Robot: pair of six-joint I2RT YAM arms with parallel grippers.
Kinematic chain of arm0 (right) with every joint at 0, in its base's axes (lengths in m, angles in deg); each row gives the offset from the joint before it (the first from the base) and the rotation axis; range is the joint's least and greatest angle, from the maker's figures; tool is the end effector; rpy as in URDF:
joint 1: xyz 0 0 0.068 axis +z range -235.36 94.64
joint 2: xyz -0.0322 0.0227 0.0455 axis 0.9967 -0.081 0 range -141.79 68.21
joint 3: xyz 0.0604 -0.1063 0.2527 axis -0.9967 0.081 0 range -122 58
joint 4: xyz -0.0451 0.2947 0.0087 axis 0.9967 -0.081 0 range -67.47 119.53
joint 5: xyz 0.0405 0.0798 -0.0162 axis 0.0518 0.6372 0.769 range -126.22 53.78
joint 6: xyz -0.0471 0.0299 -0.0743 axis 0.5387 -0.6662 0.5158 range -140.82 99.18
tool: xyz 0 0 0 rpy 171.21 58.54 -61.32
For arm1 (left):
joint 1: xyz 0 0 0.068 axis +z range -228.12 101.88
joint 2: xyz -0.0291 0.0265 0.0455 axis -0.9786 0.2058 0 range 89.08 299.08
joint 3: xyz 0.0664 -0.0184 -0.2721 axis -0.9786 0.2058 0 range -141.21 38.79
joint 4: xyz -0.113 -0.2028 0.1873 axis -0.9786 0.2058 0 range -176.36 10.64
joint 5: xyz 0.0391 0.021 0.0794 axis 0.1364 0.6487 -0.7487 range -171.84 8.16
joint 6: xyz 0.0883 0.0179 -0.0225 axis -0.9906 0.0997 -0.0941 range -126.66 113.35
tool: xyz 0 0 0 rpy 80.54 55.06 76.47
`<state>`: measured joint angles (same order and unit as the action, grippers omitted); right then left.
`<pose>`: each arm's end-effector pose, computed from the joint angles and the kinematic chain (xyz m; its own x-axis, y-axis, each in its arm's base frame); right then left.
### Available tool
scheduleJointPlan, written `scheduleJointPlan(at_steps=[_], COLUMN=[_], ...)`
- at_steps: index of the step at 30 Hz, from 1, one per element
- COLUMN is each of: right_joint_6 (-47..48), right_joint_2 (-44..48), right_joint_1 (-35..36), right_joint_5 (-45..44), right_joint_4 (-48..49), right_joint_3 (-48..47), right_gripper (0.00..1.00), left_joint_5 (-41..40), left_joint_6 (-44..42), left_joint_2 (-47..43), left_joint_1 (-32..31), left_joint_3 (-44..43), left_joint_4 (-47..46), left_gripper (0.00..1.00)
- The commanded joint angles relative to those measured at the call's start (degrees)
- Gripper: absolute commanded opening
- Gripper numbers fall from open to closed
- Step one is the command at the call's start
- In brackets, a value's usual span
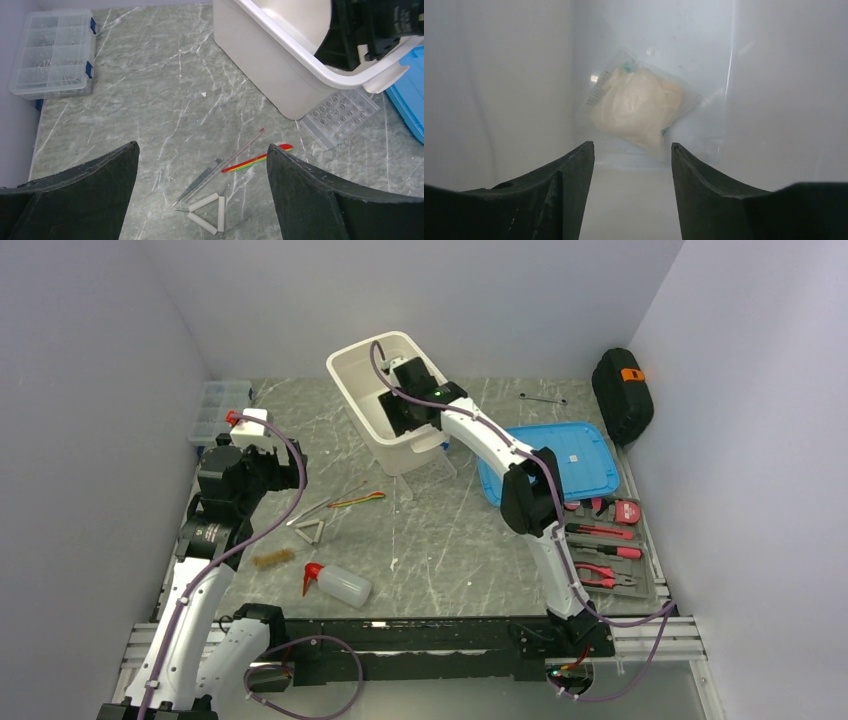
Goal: Organize the chemistry lab equipment
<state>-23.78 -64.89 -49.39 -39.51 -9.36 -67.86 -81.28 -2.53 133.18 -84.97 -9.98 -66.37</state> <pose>0.4920 0.3510 0.2224 -0.6114 -0.3798 -0.6942 -0.5232 0.8522 -0.0056 0.2527 -0.0312 0.3442 -0.2706 -0.0400 -0.9619 0.1094 0.9914 -0.0720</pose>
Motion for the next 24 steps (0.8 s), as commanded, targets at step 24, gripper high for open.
scheduleJointPlan(at_steps=[24], right_joint_6=[-0.46], right_joint_2=[47.64], right_joint_1=[26.66], right_joint_5=[0.85], right_joint_4=[29.00], right_joint_3=[52.29], right_gripper=[0.83], left_joint_5=[-5.30], left_joint_6=[-0.49], left_joint_2=[0.46], left_joint_1=[4.28], left_joint_3=[-0.32], left_joint_4=[-1.08], left_gripper=[0.99])
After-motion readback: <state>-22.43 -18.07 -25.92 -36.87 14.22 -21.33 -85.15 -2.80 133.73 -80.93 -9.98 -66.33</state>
